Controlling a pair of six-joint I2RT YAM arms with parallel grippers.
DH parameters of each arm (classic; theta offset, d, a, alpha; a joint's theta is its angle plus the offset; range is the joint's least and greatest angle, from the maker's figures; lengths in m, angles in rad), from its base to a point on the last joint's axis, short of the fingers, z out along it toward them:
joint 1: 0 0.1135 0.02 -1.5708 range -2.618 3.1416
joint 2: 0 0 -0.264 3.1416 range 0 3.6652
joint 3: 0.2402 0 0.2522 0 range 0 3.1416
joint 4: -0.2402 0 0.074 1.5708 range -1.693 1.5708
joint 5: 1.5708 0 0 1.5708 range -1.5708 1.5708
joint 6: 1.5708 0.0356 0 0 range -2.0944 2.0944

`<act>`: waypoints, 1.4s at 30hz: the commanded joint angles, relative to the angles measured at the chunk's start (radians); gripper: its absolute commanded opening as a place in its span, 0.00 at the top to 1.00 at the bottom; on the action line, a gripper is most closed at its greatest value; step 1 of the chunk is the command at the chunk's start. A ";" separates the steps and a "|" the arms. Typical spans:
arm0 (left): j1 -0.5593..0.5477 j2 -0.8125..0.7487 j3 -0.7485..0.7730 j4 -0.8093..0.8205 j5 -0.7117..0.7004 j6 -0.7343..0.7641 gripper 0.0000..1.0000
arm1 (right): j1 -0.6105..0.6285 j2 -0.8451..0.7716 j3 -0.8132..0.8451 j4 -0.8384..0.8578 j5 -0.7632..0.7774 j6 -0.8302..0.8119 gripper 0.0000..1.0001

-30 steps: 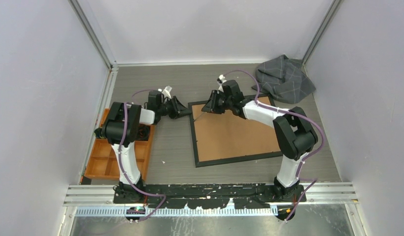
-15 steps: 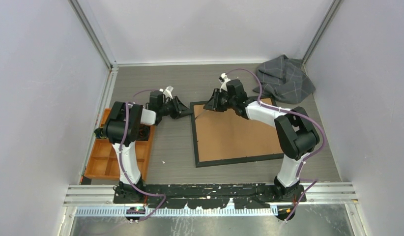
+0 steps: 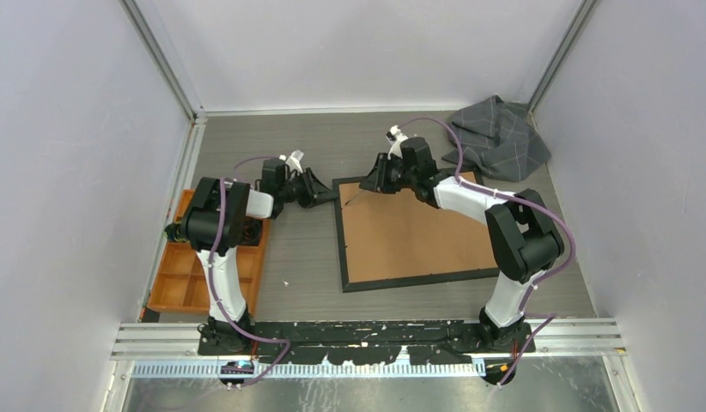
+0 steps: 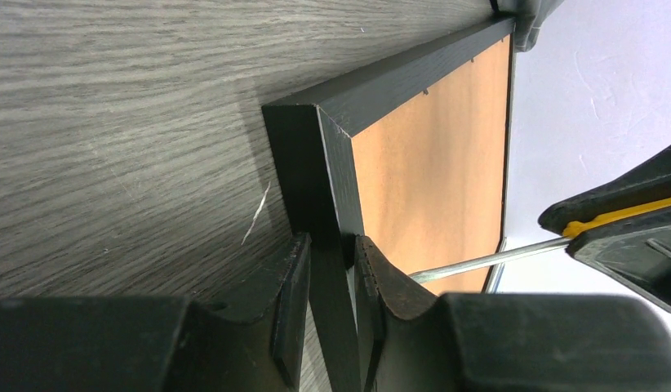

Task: Take the photo out of the frame
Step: Release the photo frame item from the photo frame.

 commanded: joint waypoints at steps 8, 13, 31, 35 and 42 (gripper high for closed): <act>-0.026 0.025 -0.022 -0.035 0.020 0.008 0.74 | 0.045 0.022 -0.020 0.072 0.015 -0.013 0.99; -0.027 0.030 -0.026 -0.025 0.025 -0.002 0.74 | 0.052 0.048 -0.010 0.077 0.021 -0.006 0.99; -0.037 0.035 -0.031 -0.004 0.023 -0.013 0.75 | 0.060 0.041 0.012 0.053 0.028 0.011 0.99; -0.037 0.041 -0.030 -0.003 0.025 -0.015 0.76 | 0.000 -0.013 -0.018 0.082 -0.013 0.018 0.99; -0.037 0.035 -0.030 -0.003 0.024 -0.011 0.78 | -0.021 -0.046 -0.031 0.109 -0.037 0.031 0.99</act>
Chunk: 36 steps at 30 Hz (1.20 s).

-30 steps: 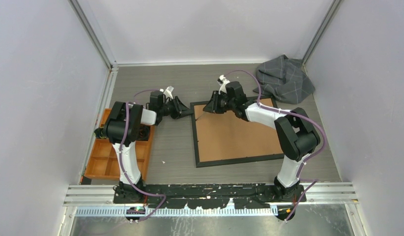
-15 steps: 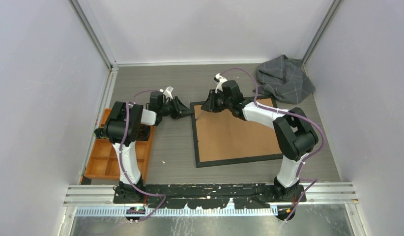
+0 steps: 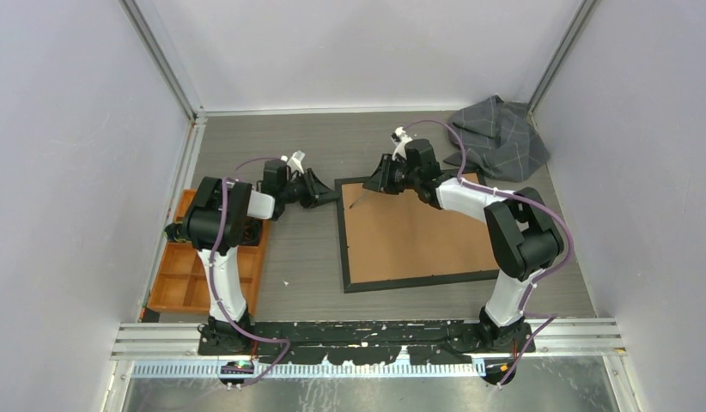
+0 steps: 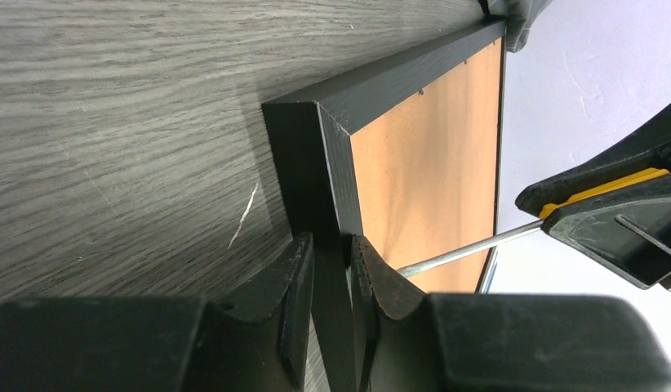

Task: Take the photo out of the frame
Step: Release the photo frame item from the photo frame.

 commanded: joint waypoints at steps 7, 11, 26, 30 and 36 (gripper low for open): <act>-0.027 0.020 -0.023 -0.042 0.017 0.017 0.78 | 0.003 -0.043 0.007 0.076 0.030 0.020 0.99; -0.027 0.029 -0.023 -0.035 0.022 0.009 0.78 | 0.019 -0.007 0.020 0.090 0.040 0.027 0.99; -0.027 0.036 -0.023 -0.025 0.024 0.002 0.78 | 0.040 0.026 0.018 0.086 0.040 0.029 0.99; -0.027 0.026 -0.030 -0.024 0.014 -0.001 0.78 | 0.074 0.020 0.027 0.061 0.073 0.032 0.99; -0.031 0.029 -0.036 -0.024 -0.001 -0.003 0.78 | 0.212 0.025 0.168 -0.192 0.253 -0.003 0.99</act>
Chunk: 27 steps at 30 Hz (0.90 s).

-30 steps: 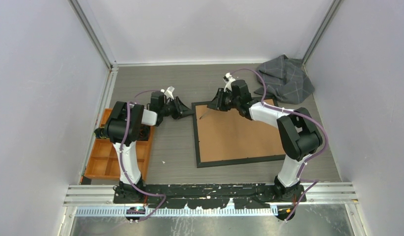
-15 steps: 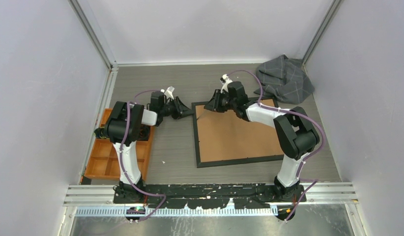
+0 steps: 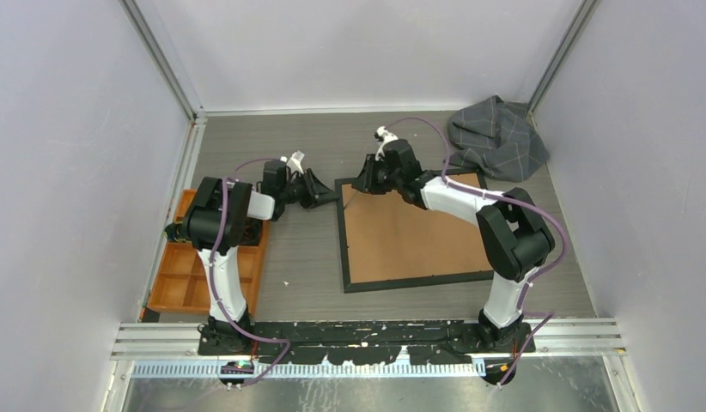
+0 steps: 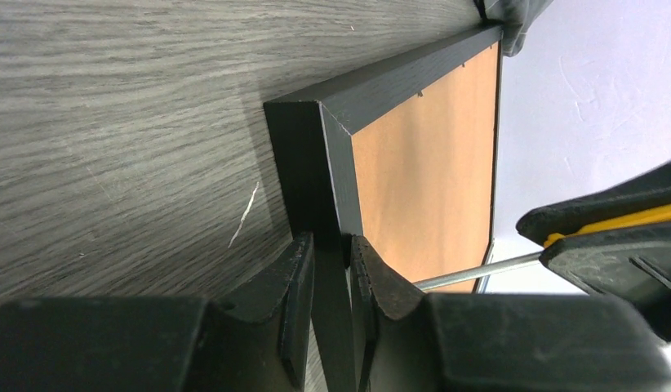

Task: Take the photo out of the frame
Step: Release the photo frame item from the photo frame.

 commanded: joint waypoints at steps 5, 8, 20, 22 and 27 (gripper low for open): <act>-0.031 0.030 -0.028 -0.045 -0.006 0.019 0.79 | 0.202 -0.001 0.173 -0.292 0.191 0.009 0.99; -0.031 0.029 -0.024 -0.053 -0.010 0.022 0.79 | 0.264 0.020 0.260 -0.397 0.233 0.019 0.99; -0.031 0.032 -0.016 -0.067 -0.017 0.040 0.79 | 0.414 0.142 0.484 -0.591 0.447 -0.012 0.99; -0.031 0.032 -0.014 -0.066 -0.013 0.040 0.79 | 0.412 0.138 0.496 -0.589 0.489 -0.073 0.99; -0.017 0.022 -0.010 -0.055 0.000 0.040 0.79 | 0.336 0.060 0.501 -0.588 0.356 -0.200 0.99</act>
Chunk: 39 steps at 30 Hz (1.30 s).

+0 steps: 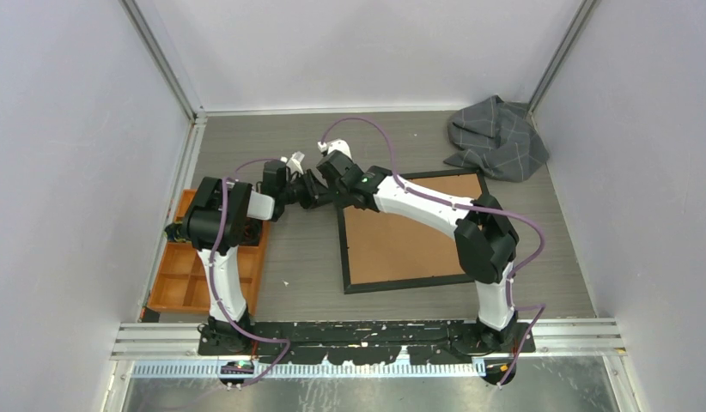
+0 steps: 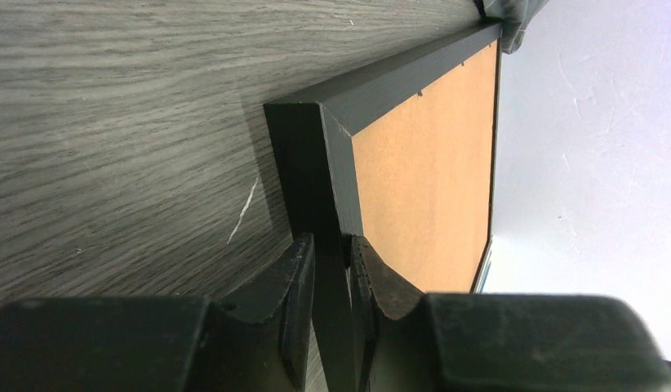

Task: Take the photo out of the frame
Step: Release the photo frame item from the photo frame.

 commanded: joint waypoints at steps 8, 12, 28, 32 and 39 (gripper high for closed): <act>0.026 -0.035 -0.007 0.010 0.036 0.039 0.77 | -0.220 -0.314 -0.194 0.214 -0.512 -0.072 0.99; 0.045 -0.084 0.026 0.044 0.117 0.076 0.69 | -0.348 -0.394 -0.392 0.382 -0.639 -0.025 0.99; 0.013 -0.238 0.126 0.305 0.594 0.097 0.00 | -0.641 -0.572 -0.556 0.580 -1.205 0.030 0.99; 0.006 -0.199 0.117 0.550 0.727 0.032 0.00 | -0.679 -0.657 -0.600 0.532 -1.196 -0.013 0.99; 0.007 -0.013 0.250 0.845 0.709 -0.292 0.00 | -0.938 -0.758 -0.638 0.510 -1.155 0.064 0.99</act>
